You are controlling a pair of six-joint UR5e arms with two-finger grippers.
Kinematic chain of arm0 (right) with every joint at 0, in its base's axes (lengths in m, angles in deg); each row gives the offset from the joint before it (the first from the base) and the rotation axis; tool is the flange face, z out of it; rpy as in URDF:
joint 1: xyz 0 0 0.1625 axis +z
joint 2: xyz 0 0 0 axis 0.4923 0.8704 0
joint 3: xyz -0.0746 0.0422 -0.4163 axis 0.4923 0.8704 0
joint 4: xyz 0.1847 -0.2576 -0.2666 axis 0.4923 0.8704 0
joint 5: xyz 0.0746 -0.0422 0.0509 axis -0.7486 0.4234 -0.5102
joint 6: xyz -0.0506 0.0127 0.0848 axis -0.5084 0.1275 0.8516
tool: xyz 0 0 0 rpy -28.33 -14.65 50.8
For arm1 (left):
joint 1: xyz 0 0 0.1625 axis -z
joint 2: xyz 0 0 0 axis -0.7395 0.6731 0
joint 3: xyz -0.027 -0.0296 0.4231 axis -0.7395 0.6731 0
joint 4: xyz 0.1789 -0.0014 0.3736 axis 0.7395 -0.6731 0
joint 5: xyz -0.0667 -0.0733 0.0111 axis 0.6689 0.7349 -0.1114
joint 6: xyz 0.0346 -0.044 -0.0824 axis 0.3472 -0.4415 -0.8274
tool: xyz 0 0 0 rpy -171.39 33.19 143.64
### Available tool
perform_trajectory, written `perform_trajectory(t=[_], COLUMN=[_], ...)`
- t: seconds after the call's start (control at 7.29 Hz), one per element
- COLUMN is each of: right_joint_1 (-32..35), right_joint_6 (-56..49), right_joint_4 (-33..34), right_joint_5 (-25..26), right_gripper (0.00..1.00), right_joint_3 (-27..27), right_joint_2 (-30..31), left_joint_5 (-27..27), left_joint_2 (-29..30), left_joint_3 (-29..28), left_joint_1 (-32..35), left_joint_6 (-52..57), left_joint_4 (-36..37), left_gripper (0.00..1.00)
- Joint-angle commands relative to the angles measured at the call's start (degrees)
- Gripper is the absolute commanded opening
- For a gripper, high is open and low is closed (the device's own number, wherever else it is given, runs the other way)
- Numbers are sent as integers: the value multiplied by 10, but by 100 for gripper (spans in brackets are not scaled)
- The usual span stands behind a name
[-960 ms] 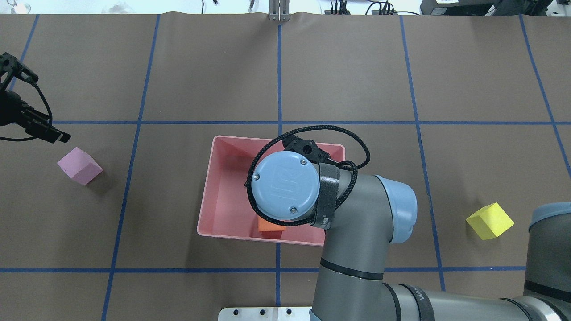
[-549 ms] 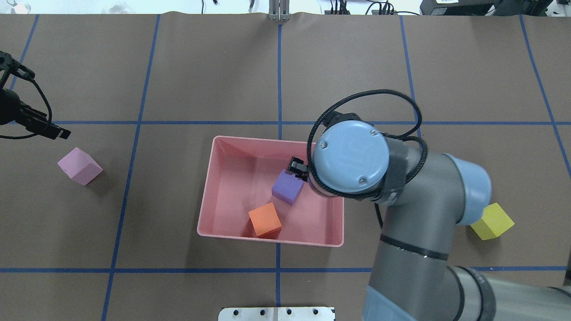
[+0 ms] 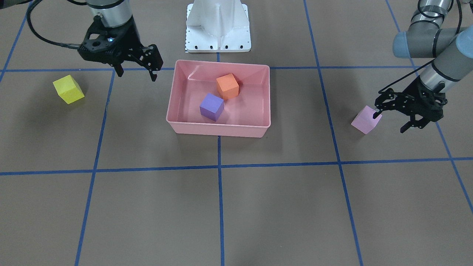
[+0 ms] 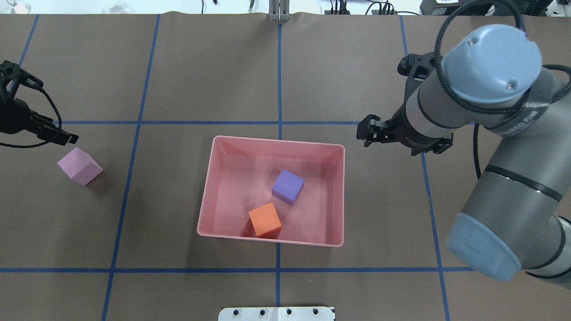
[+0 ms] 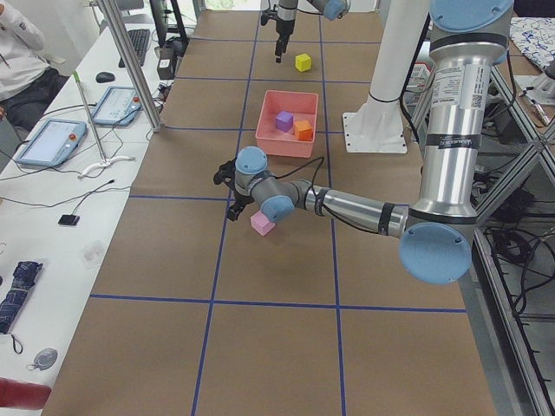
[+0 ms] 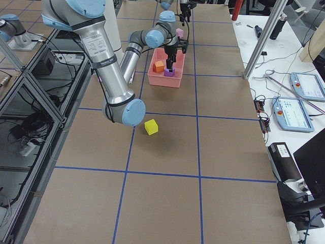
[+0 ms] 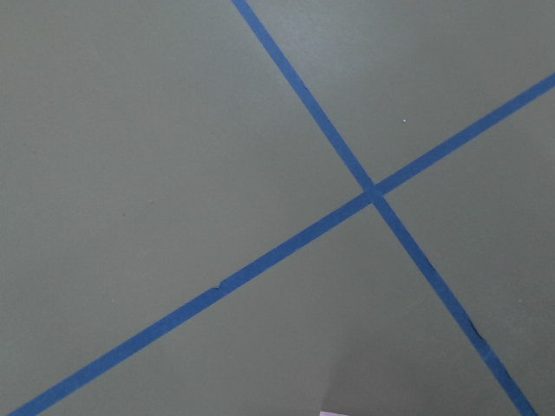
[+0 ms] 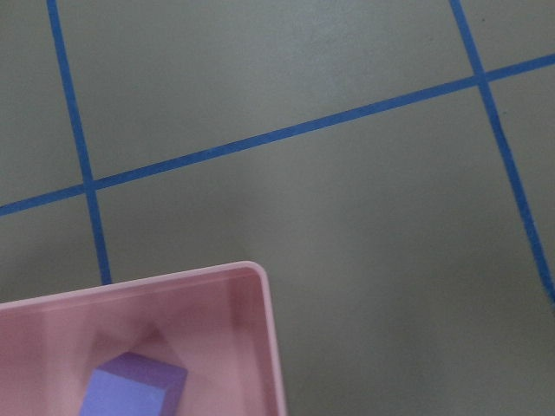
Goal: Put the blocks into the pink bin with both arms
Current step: 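Grasp the lavender cube with the left gripper while the right arm withdraws from the bin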
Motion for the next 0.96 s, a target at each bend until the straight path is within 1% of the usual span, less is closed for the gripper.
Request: perform_trajectory(t=[0.0, 0.14, 0.27, 0.41, 0.55, 0.82], right_joint_1=[41, 64, 86, 104, 115, 140], right_joint_6=[-90, -136, -181, -210, -220, -277], right_joint_4=[-5, -5, -7, -6, -7, -6], right_joint_5=[-23, -42, -56, -69, -73, -87], right_gripper=[100, 100, 100, 100, 100, 100], right_joint_3=[-20, -30, -37, -37, -37, -31], right_joint_2=[51, 74, 101, 115, 121, 133], left_joint_5=[-34, -47, -65, -72, -78, -99], left_joint_2=[-32, -55, -57, -57, -57, -57], left_joint_3=[-1, -1, -1, -2, -1, -6], left_joint_1=[-44, -59, -77, -88, -95, -109], left_joint_6=[-9, -8, -8, -8, -9, -12], left_joint_4=[-51, -83, -92, -92, -92, -91], left_gripper=[100, 100, 100, 100, 100, 100])
